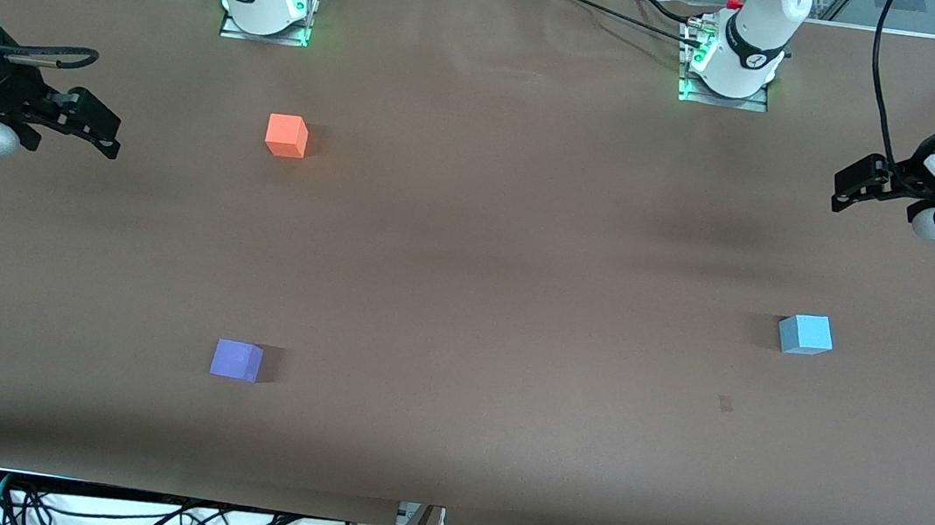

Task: Place blue block between orange and purple blocks

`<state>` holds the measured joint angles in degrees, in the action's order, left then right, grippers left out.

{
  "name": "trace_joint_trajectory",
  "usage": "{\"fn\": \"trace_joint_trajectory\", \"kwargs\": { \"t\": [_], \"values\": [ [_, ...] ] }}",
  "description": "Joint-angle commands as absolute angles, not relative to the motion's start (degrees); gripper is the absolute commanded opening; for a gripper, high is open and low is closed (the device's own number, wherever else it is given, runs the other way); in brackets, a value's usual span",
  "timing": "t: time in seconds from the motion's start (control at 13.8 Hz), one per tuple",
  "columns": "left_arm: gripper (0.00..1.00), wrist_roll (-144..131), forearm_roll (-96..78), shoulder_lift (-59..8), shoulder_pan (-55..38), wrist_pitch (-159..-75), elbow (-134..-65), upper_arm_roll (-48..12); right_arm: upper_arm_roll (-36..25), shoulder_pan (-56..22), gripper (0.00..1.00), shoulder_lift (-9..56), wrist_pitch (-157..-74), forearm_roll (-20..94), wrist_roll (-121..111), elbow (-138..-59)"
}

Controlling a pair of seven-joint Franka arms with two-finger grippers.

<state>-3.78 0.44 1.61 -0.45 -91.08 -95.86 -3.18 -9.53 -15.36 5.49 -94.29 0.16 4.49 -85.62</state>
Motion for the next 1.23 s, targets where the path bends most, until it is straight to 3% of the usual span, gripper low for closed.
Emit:
{"fn": "trace_joint_trajectory", "kwargs": {
  "t": [0.0,1.16],
  "values": [
    [1.0,-3.9,1.4,1.5,-0.9,-90.4,-95.5,-3.2,-9.5,-15.2,1.0,5.5,-94.4,1.0,4.0,-85.1],
    [1.0,-4.0,1.4,-0.8,-0.9,-90.3,-94.0,-3.2,-9.7,-15.1,1.0,5.5,-94.0,1.0,4.0,-85.1]
  ]
}}
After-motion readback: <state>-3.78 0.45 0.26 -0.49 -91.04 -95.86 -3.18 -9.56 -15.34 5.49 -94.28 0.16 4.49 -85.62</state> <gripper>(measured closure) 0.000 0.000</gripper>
